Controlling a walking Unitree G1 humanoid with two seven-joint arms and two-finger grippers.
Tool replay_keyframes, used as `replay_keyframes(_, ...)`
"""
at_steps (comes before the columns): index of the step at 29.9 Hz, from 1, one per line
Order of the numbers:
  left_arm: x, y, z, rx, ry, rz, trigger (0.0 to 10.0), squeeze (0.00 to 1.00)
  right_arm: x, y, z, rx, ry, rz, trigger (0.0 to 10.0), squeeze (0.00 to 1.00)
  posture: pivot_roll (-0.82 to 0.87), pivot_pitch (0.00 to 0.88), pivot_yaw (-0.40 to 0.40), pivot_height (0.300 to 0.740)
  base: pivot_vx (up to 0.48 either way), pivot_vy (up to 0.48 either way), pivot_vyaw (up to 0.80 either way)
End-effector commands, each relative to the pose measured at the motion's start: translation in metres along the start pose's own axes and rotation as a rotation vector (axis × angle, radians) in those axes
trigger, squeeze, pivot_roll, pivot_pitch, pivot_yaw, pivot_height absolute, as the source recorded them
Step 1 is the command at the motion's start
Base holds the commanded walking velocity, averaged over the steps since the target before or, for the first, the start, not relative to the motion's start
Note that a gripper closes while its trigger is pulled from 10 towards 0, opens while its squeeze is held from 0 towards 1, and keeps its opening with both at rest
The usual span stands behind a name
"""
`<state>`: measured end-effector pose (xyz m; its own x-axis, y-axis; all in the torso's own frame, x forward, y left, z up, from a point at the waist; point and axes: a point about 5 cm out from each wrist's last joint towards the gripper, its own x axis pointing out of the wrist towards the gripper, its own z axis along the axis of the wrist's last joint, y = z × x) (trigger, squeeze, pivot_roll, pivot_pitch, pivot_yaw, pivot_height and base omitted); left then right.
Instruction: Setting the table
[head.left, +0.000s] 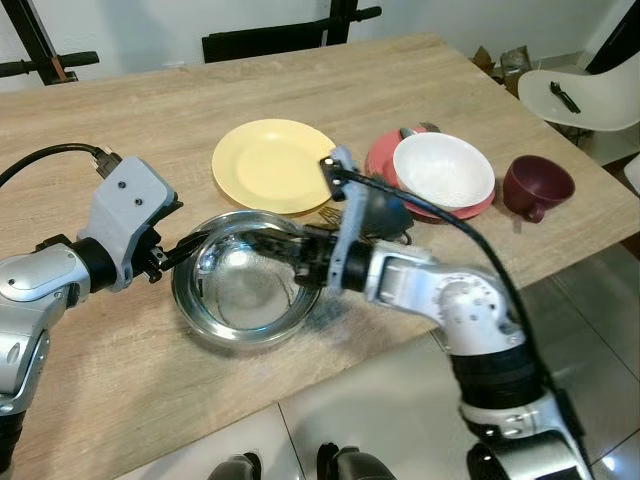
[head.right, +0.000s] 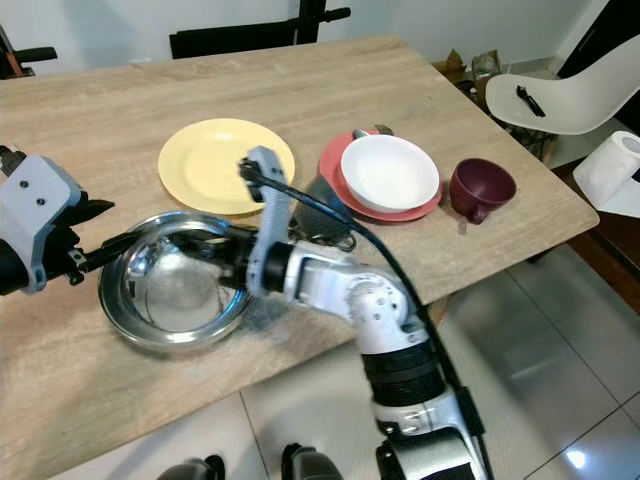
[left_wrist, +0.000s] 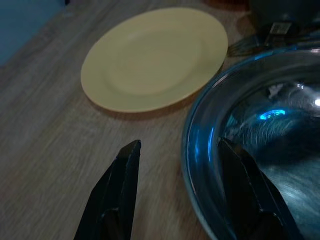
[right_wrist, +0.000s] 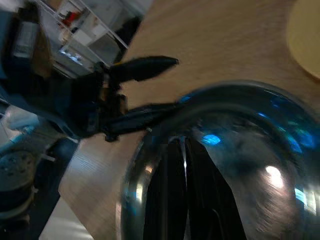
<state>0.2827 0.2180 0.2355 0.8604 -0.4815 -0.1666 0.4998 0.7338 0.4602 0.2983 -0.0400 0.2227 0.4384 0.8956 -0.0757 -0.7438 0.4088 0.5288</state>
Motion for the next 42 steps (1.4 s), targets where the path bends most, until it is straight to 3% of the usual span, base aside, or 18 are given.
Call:
replay_keyframes(1, 0.001, -0.005, -0.005, -0.006, 0.011, -0.015, 10.0, 0.00, -0.011, -0.012, -0.004, 0.033, 0.010, -0.040, 10.0, 0.00, -0.03, 0.131, -0.023, 0.740, 0.000, 0.000, 0.00)
replay_keyframes(3, 0.002, -0.006, -0.006, -0.009, 0.012, -0.019, 10.0, 0.00, -0.018, -0.023, -0.007, 0.039, 0.014, -0.084, 10.0, 0.00, -0.05, 0.139, -0.020, 0.740, 0.000, 0.000, 0.00)
replay_keyframes(7, 0.004, -0.007, -0.006, -0.012, 0.012, -0.024, 10.0, 0.00, -0.015, -0.029, -0.014, 0.058, 0.022, -0.091, 10.0, 0.00, -0.05, 0.140, -0.020, 0.740, 0.000, 0.000, 0.00)
replay_keyframes(8, 0.004, -0.007, -0.006, -0.011, 0.010, -0.024, 10.0, 0.00, -0.013, -0.029, -0.015, 0.060, 0.023, -0.086, 10.0, 1.00, -0.05, 0.140, -0.020, 0.740, 0.000, 0.000, 0.00)
replay_keyframes(13, 0.005, -0.007, -0.005, -0.009, 0.009, -0.025, 10.0, 0.00, -0.009, -0.027, -0.015, 0.042, 0.016, -0.065, 10.0, 1.00, -0.04, 0.135, -0.014, 0.740, 0.000, 0.000, 0.00)
replay_keyframes(19, 0.006, -0.009, -0.005, -0.012, 0.007, -0.028, 10.0, 0.00, -0.006, -0.021, -0.008, -0.076, 0.018, -0.044, 10.0, 1.00, -0.04, 0.137, -0.015, 0.740, 0.000, 0.000, 0.00)
replay_keyframes(22, 0.006, -0.010, -0.005, -0.013, 0.007, -0.030, 10.0, 0.00, -0.006, -0.021, -0.008, -0.093, 0.025, -0.047, 10.0, 1.00, -0.04, 0.137, -0.015, 0.740, 0.000, 0.000, 0.00)
replay_keyframes(23, 0.006, -0.010, -0.006, -0.014, 0.006, -0.030, 10.0, 0.00, -0.006, -0.021, -0.008, -0.122, 0.032, -0.051, 10.0, 0.54, -0.04, 0.130, -0.019, 0.740, 0.000, 0.000, 0.00)
replay_keyframes(24, 0.006, -0.011, -0.006, -0.014, 0.005, -0.030, 10.0, 0.00, -0.005, -0.022, -0.009, -0.144, 0.040, -0.056, 10.0, 0.00, -0.04, 0.130, -0.019, 0.740, 0.000, 0.000, 0.00)
replay_keyframes(33, 0.007, -0.013, -0.005, -0.016, 0.000, -0.037, 10.0, 0.00, -0.018, -0.037, -0.004, -0.289, 0.049, -0.111, 10.0, 0.00, -0.04, 0.126, -0.018, 0.740, 0.000, 0.000, 0.00)
replay_keyframes(42, 0.009, -0.015, -0.006, -0.023, 0.001, -0.043, 10.0, 0.00, -0.031, -0.048, 0.003, -0.326, 0.035, -0.145, 10.0, 0.00, -0.04, 0.121, -0.013, 0.740, 0.000, 0.000, 0.00)
